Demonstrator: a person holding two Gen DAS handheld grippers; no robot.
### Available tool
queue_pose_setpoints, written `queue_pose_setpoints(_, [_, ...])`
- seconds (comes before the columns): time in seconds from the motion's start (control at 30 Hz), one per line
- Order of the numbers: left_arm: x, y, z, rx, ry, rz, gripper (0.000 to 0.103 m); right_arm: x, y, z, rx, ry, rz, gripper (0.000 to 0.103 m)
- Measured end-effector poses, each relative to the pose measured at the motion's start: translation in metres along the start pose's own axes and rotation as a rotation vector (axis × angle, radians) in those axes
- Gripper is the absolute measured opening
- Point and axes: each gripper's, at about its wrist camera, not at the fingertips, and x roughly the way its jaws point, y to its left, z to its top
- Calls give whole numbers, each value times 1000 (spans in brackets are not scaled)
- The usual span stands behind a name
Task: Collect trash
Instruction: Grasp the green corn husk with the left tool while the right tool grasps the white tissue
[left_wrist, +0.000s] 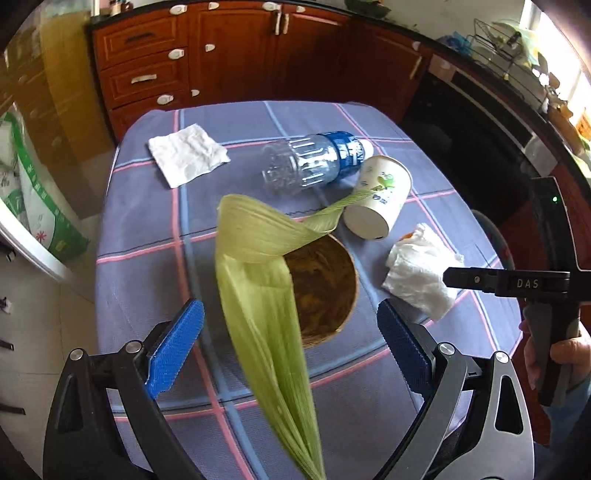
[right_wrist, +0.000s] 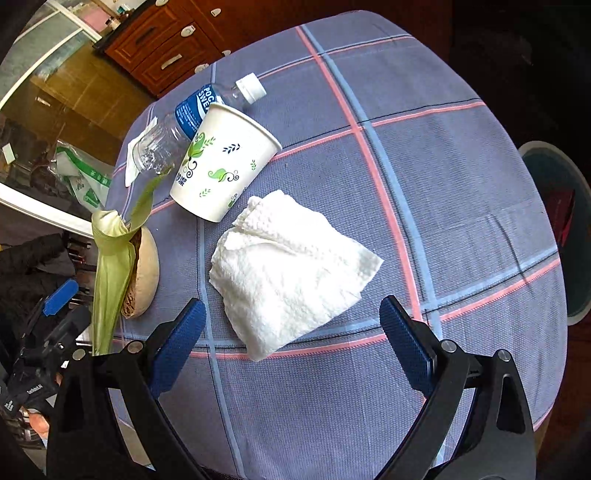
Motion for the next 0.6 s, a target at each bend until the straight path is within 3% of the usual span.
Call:
queue_pose_setpoints(0.27, [16,24,-18,-59,58,-30,95,8,25,-7,-92,-31,-69,89])
queue_pose_setpoints(0.3, [18,25,-20,-62,66,-35,95,6,26,-8,-98,-37,-78,85])
queue_pose_setpoints(0.4, [24,25,-25,-63,86,-45,95,5,23,-13,-93,-29,-93,54])
queue_pose_setpoints(0.43, [26,25,-27,-63,93,-45,95,5,22,-15,-95,-29,-98,36])
queue_pose_setpoints(0.6, [36,26,-32,-77,111,-53,95,-6,20,-20,-82,-66,-87,24])
